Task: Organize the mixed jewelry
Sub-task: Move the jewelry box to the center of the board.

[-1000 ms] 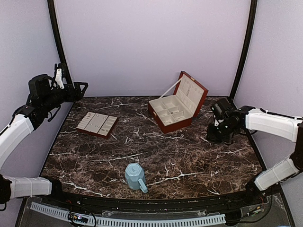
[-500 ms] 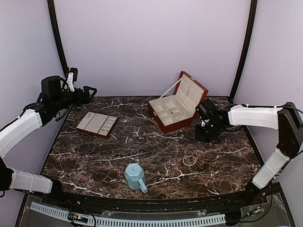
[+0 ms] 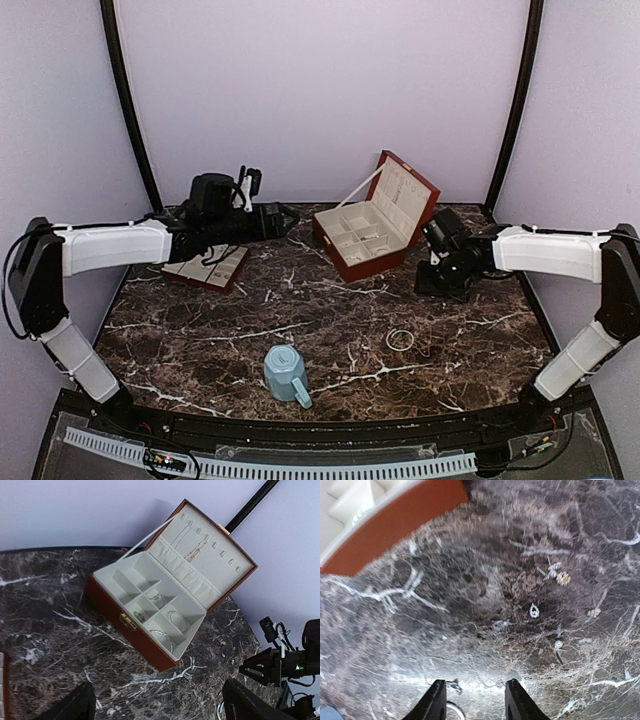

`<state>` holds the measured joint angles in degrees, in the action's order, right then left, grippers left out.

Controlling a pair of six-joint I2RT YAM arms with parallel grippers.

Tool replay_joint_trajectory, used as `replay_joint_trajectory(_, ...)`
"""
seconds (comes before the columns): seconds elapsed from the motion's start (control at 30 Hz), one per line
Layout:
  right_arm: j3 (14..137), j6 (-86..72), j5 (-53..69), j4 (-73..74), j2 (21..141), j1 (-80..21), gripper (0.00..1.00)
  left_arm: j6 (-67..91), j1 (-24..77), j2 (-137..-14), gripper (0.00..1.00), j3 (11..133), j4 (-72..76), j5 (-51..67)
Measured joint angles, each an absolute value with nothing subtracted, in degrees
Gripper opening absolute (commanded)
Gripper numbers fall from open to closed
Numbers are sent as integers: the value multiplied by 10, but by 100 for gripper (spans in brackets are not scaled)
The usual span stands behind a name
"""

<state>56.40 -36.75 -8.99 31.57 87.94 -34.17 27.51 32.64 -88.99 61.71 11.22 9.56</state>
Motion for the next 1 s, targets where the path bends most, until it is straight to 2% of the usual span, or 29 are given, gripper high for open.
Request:
replay_joint_trajectory(0.2,554,-367,-104,287,824,-326,45,391,369,-1040,89,718,121,69)
replay_joint_trajectory(0.5,499,-351,-104,244,776,-270,49,498,392,-1199,89,860,79,48)
replay_joint_trajectory(0.87,498,-315,-100,222,776,-269,49,517,403,-1307,88,997,-40,36)
replay_joint_trajectory(1.0,498,-304,-100,222,776,-269,49,516,403,-1339,83,1048,-78,36)
